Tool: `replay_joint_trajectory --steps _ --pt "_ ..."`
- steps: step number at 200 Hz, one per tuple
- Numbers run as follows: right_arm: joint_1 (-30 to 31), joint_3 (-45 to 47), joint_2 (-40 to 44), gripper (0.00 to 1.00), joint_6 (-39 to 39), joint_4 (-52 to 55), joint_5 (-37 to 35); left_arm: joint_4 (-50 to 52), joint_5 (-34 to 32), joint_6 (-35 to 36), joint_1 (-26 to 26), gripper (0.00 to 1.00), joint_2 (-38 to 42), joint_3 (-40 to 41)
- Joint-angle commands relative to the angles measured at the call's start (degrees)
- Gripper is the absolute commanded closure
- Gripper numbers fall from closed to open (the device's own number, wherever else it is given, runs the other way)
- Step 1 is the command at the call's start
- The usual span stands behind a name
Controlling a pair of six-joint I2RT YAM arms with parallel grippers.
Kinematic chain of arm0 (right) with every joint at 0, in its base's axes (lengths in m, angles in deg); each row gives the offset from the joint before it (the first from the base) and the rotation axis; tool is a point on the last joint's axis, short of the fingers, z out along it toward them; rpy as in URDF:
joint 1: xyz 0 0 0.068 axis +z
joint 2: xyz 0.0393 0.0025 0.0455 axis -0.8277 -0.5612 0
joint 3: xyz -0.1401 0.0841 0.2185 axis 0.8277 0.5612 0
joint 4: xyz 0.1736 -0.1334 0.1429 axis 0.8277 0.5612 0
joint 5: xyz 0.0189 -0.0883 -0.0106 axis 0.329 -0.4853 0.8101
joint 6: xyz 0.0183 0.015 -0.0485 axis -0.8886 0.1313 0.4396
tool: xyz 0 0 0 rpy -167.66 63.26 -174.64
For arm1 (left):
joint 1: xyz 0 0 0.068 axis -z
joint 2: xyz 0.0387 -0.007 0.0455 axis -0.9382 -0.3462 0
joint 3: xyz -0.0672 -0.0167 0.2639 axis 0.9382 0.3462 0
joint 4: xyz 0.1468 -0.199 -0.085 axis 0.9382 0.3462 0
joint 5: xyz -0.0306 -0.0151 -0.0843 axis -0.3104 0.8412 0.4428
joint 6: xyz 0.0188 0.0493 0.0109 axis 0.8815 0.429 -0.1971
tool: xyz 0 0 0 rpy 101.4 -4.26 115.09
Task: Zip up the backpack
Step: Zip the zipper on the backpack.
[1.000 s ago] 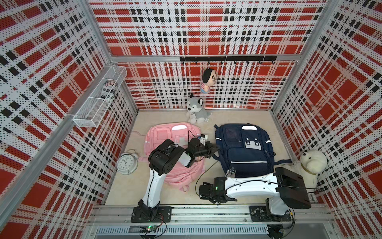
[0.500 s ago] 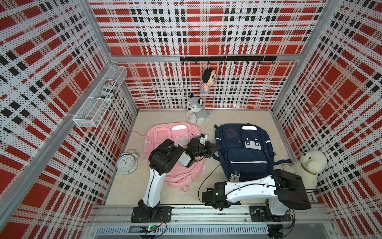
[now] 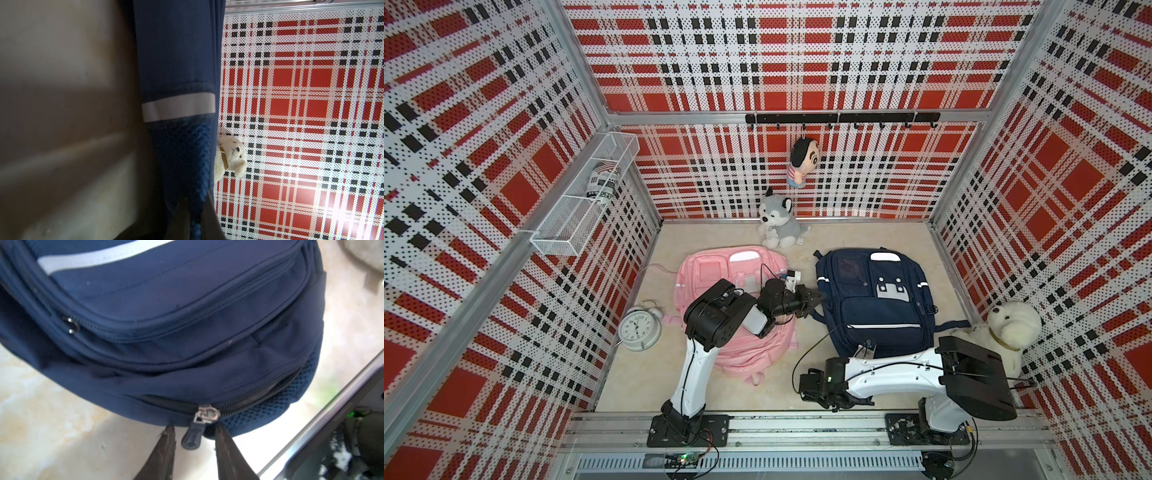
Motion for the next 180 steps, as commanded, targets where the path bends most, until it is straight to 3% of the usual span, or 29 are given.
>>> replay_joint_trajectory --steps 1,59,79,128,180 --pt "-0.57 1.49 0.25 0.71 0.42 -2.87 -0.87 -4.83 1.32 -0.59 -0.71 1.00 -0.51 0.57" --pt "-0.62 4.70 3.40 0.93 2.87 -4.80 -0.16 -4.99 1.37 -0.94 -1.01 1.00 -0.38 0.58" --pt "-0.58 5.13 3.55 1.00 6.89 -6.86 0.44 -4.85 1.34 -0.95 -1.41 1.00 -0.34 0.32" --pt "0.16 4.82 3.91 1.00 16.80 -10.73 2.96 -2.65 1.21 -0.16 -2.02 1.00 -1.19 -1.38" --pt "1.61 9.77 10.17 1.00 17.79 -12.05 3.67 -1.52 0.55 0.41 -2.46 1.00 -1.09 -1.50"
